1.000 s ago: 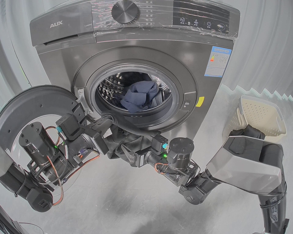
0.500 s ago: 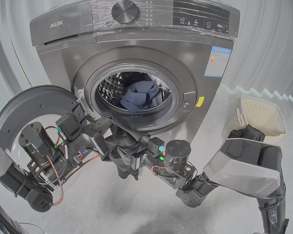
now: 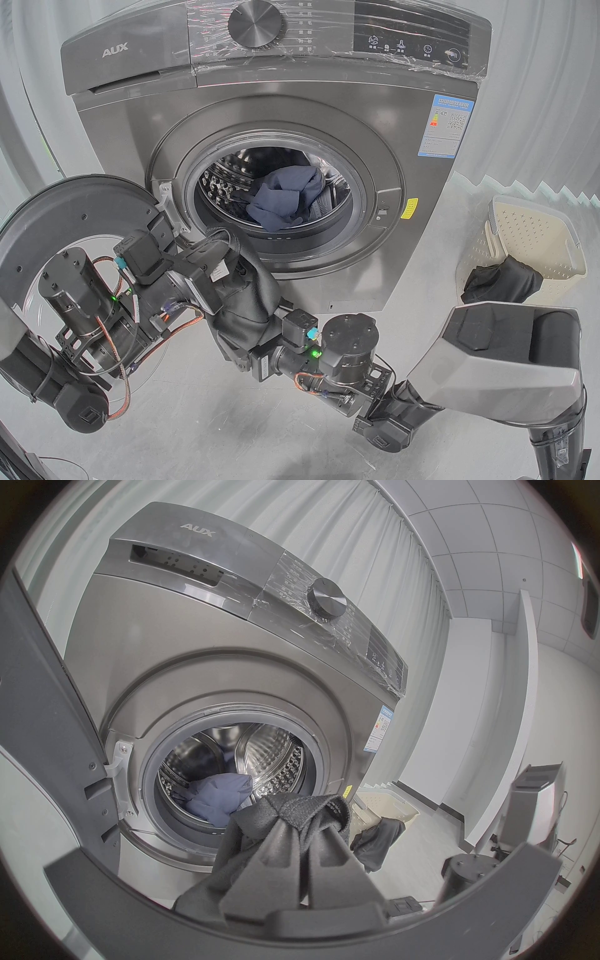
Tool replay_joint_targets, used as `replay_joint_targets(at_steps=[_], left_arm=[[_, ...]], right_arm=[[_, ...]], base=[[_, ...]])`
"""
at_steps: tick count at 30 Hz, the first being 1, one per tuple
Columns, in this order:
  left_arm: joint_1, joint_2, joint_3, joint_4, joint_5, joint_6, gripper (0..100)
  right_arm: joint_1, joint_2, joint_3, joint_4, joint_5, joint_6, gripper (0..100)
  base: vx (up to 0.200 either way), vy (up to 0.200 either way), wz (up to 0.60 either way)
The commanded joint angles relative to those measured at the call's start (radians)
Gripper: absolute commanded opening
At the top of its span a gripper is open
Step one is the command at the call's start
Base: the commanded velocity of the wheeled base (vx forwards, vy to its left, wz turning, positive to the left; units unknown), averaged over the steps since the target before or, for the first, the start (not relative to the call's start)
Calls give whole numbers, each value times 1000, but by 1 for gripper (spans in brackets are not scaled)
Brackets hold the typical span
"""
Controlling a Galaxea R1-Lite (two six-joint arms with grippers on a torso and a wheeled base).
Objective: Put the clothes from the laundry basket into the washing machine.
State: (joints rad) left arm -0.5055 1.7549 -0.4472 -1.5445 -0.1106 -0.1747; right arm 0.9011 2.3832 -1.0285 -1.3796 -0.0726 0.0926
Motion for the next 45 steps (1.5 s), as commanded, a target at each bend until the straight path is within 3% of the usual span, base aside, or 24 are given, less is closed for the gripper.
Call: replay_joint_targets(at_steps=[1,16,23,30,38,45], left_arm=[[2,6,-2,0,6,1,0],[5,8,-11,1,12,1,0],[1,5,-14,0,12,1,0],[2,-2,-18,0,12,1,0],[-1,-2,-16,0,12,0,0],[5,2,-19,0,12,0,0]], right_arm=[[32,-9,4,-1,0,1,100],[45,-6,-10,-3,8,1,100],[44,39,-87,2,23,-1,100],[-10,131,-191,17,-4,-2,100],[-80,117,-199,25,-18,-2,100],[-96,110,-176,20,-18,-4,100]], base=[[0,0,0],[0,0,0],[0,0,0],[0,0,0],[0,0,0],[0,0,0]])
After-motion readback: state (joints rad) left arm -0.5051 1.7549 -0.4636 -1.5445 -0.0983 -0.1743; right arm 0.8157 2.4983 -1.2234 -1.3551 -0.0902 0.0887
